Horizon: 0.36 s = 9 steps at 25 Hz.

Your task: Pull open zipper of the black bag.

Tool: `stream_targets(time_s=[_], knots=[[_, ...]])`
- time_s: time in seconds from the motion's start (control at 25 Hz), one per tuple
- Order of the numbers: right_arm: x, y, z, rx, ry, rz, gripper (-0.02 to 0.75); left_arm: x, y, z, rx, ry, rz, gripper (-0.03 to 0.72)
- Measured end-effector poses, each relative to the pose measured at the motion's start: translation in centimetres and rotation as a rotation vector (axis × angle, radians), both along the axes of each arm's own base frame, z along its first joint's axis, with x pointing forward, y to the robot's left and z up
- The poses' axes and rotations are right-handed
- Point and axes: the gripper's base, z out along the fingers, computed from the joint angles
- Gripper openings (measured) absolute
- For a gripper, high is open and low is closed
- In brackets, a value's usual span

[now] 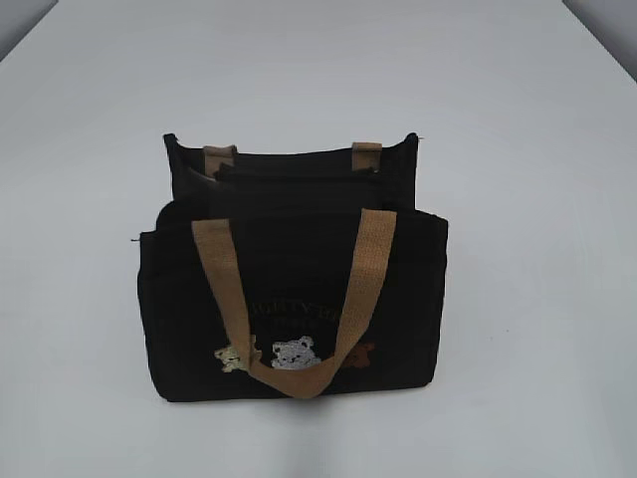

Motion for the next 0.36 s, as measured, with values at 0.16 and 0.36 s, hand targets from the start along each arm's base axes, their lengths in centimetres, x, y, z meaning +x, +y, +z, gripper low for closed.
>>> stream_targets(time_s=[0.16, 0.36], knots=[[0.00, 0.00, 0.00, 0.000, 0.000, 0.000, 0.571, 0.00, 0.00, 0.00, 0.000, 0.000, 0.000, 0.387], [0.00, 0.00, 0.00, 0.000, 0.000, 0.000, 0.571, 0.00, 0.00, 0.00, 0.000, 0.000, 0.000, 0.387]])
